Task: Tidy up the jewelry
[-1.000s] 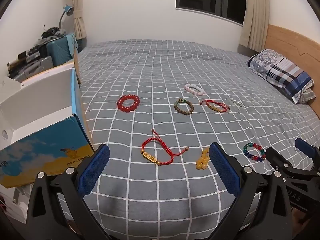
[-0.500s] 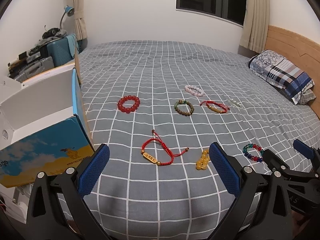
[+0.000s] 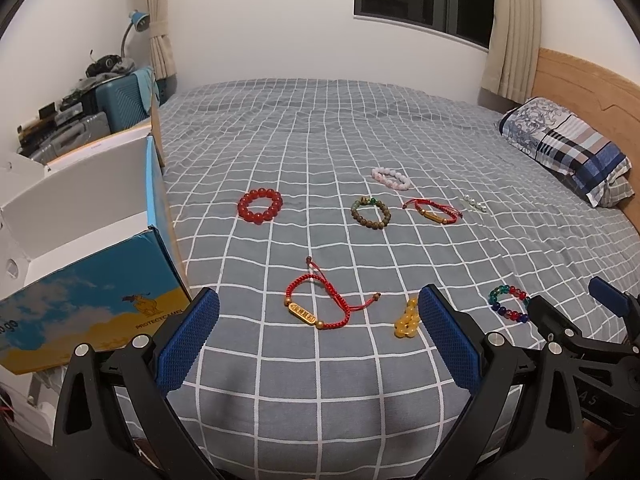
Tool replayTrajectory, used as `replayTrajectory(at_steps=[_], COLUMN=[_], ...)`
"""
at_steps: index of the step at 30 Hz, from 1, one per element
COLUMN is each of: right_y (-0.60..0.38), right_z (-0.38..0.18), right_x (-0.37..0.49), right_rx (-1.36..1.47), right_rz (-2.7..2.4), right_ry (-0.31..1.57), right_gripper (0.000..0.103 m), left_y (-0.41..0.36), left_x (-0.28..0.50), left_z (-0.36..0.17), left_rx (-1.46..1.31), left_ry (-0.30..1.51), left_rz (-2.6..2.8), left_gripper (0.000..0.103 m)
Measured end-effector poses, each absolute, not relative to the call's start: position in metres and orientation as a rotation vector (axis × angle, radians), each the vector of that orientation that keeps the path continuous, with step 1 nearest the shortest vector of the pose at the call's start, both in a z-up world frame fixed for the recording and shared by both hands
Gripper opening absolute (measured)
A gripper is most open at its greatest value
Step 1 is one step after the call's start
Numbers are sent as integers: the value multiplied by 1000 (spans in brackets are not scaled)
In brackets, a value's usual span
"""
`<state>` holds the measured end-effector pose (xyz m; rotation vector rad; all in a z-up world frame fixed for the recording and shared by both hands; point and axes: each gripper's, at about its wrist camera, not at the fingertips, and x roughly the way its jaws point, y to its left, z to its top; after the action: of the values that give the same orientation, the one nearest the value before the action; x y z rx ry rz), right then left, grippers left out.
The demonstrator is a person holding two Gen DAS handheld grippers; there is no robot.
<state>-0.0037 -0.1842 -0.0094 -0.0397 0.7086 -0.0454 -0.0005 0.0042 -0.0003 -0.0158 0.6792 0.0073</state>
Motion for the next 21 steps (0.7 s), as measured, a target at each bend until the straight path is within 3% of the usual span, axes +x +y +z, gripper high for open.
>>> replayTrajectory(at_steps=[21], right_y=[-185], right_z=[-10], right_x=[-2], right_rx=[-42], right_rz=[-51], right_ry=[706], right_gripper=[95], left_y=[3], left_x=[-1], left_z=[-4], left_rx=[-9], left_ry=[682], left_rz=[4], left_gripper=[97])
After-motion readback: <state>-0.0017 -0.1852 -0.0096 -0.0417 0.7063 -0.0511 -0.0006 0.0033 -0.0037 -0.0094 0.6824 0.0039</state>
